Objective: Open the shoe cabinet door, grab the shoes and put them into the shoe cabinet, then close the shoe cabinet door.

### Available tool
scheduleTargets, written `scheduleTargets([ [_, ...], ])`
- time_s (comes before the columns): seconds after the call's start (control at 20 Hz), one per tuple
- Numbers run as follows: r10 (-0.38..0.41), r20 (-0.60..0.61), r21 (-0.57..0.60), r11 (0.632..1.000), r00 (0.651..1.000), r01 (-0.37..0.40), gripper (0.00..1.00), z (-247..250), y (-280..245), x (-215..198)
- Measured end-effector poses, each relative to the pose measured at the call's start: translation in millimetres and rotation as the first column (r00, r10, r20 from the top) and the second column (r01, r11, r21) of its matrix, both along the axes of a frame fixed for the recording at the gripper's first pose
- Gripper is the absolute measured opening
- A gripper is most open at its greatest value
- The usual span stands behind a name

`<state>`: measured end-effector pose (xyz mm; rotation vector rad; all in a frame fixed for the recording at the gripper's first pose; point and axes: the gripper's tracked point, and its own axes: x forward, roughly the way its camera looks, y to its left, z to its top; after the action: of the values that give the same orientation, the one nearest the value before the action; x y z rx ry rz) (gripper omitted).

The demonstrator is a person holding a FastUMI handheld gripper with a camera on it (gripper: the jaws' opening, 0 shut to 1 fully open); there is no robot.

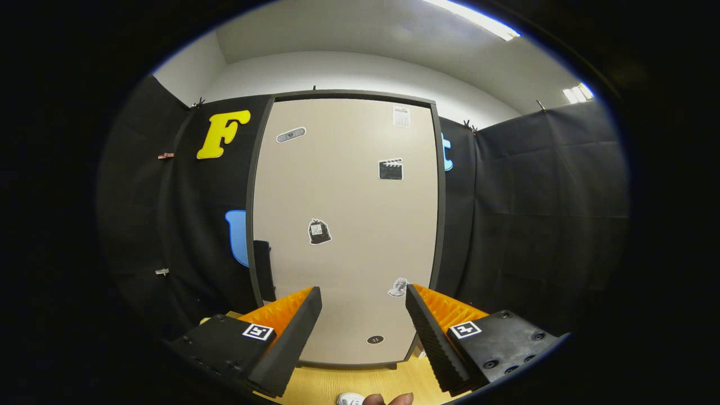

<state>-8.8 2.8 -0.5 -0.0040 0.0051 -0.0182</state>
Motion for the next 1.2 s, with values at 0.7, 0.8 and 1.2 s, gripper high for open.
scheduleTargets([
  [0.7, 0.131, 0.000, 0.096, 0.987, 0.991, -0.130, 0.97, -1, 140, 71],
  [0.8, 0.130, -0.005, 0.104, 0.986, 0.991, -0.129, 0.97, -8, 154, 87],
  [1.2, 0.130, -0.072, 0.078, 0.989, 0.989, -0.124, 0.74, -54, 187, 141],
])
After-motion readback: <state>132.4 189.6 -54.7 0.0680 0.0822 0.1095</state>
